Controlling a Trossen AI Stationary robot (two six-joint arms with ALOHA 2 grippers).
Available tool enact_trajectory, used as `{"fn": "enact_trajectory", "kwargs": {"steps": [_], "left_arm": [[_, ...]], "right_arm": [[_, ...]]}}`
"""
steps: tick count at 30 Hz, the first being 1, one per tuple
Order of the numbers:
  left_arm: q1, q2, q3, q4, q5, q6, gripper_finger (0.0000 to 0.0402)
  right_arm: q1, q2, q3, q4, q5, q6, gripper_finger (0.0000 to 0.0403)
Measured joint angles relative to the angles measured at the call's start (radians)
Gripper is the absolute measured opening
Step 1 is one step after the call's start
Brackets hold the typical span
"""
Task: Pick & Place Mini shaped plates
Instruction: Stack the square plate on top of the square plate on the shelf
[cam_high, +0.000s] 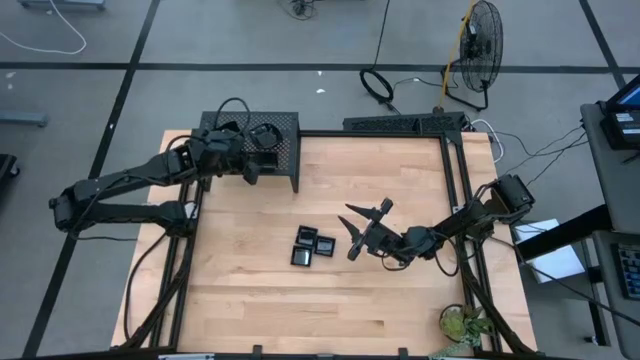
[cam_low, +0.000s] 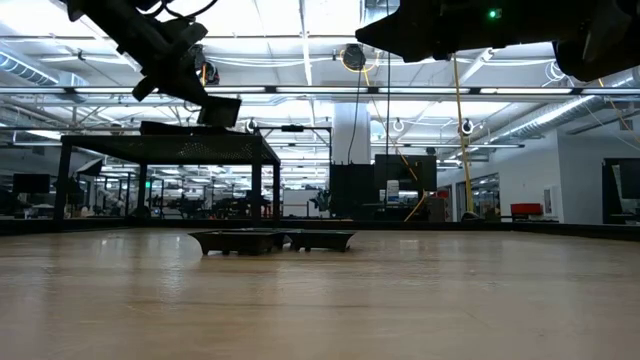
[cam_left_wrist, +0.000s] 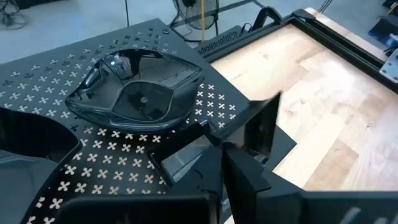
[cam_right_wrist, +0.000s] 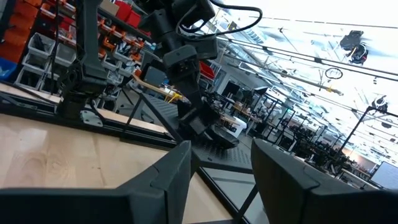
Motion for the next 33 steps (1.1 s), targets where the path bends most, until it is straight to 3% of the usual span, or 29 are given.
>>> {"fn": "enact_trajectory", "kwargs": {"steps": [16, 24, 33], "left_arm": [[0.0, -0.002, 0.0, 0.0, -0.013, 0.023, 0.0005], [0.0, -0.002, 0.0, -0.036, -0.103, 0.001, 0.0042], [0.0, -0.003, 0.0, -0.045, -0.117, -0.016, 0.0044]], "right_arm": [[0.0, 0.0, 0.0, 0.0, 0.0, 0.0, 0.0155], [0.0, 0.0, 0.0, -0.018, 0.001, 0.0, 0.0155], [0.0, 0.0, 0.0, -0.026, 0.001, 0.002, 0.0155]]}}
